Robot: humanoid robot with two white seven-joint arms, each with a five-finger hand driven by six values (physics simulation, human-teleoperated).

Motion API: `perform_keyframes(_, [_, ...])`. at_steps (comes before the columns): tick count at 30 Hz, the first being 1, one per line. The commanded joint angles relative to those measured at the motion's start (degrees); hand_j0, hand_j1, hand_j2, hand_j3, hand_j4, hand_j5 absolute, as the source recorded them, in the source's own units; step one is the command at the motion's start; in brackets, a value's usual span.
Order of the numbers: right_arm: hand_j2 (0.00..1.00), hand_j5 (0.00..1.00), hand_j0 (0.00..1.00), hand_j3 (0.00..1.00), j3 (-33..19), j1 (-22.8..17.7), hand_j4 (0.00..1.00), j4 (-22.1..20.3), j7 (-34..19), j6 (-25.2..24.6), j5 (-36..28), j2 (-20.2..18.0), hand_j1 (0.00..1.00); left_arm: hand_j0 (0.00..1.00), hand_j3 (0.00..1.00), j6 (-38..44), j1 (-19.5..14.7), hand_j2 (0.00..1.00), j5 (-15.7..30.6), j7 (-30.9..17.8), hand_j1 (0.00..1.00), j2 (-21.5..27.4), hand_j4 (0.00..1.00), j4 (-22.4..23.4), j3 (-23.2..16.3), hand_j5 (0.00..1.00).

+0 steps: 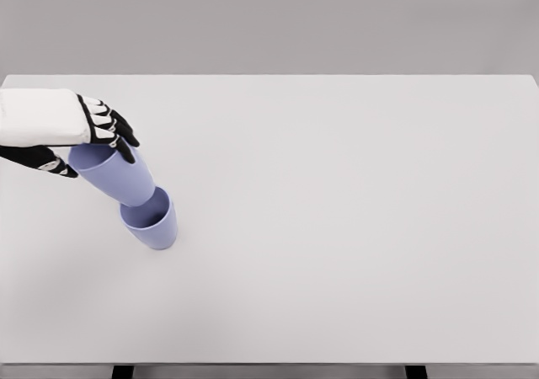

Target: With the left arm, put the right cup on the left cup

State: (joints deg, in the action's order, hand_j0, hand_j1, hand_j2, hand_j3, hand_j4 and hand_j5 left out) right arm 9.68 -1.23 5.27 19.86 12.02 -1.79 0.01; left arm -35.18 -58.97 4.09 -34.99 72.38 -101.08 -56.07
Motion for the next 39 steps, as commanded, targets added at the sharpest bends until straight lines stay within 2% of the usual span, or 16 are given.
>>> perform_keyframes(1, [1.0,1.0,1.0,1.0,0.0,0.0,1.0,0.0,0.0,0.0,-0.1,0.0,1.0,0.71,0.71,0.2,0.0,0.71,0.8,0.0,0.71,0.3,0.71,0.0,0.1,0.71])
perform_keyframes(39, [1.0,1.0,1.0,1.0,0.0,0.0,1.0,0.0,0.0,0.0,-0.1,0.0,1.0,0.71,0.71,0.2,2.0,0.71,1.4,0.0,0.71,1.0,0.71,0.0,0.0,0.71])
